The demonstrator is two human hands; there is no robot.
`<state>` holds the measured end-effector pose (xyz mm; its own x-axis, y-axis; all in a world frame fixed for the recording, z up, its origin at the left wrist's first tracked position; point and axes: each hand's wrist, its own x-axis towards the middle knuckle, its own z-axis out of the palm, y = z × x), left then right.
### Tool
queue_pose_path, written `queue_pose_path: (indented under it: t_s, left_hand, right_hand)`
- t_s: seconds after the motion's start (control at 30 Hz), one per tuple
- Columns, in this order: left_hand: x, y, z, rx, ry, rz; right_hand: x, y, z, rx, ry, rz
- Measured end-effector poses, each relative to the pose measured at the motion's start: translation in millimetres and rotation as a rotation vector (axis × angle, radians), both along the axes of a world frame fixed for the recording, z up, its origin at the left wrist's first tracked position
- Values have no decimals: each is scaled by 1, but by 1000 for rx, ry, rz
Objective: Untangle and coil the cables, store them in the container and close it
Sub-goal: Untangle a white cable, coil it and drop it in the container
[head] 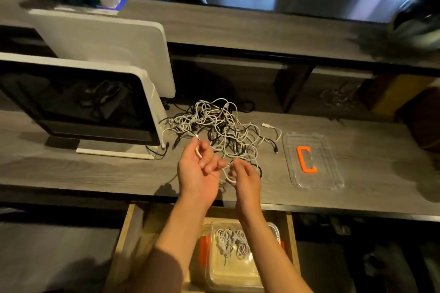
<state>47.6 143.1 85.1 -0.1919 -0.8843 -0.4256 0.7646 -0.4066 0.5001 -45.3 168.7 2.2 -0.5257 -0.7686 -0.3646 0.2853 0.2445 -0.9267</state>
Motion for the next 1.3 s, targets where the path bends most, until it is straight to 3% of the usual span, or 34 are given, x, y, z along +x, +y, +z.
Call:
queue_pose_path:
  t_s: [0.17,0.33,0.47,0.6,0.7,0.83,1.0,1.13,1.3]
  left_hand:
    - [-2,-10,40,-64,178,-9]
    - [-4,-29,70,-103,243,22]
    - [-2,-51,76,-115,170,4]
    - [-5,-59,65,-186,-117,-104]
    - [-13,-46,48,-259,-366,-215]
    - [-16,-15,25,-358,-724,-511]
    - [5,-4,7,-562,-732,-887]
    - [21,-9,0,-605,-818,-711]
    - [29,-9,19,-535,-876,-422]
  right_hand:
    - [-4,5,33,-224,337,60]
    - [-10,7,60,-280,345,158]
    - [-20,8,79,-378,354,178]
    - [-20,7,93,-376,118,81]
    - [-20,6,103,-457,-213,48]
    - [-29,0,117,-571,-449,5]
    - [-53,-4,117,-610,-480,-143]
    - [-72,-2,103,-472,-459,-244]
    - [-78,11,89,7,-101,-37]
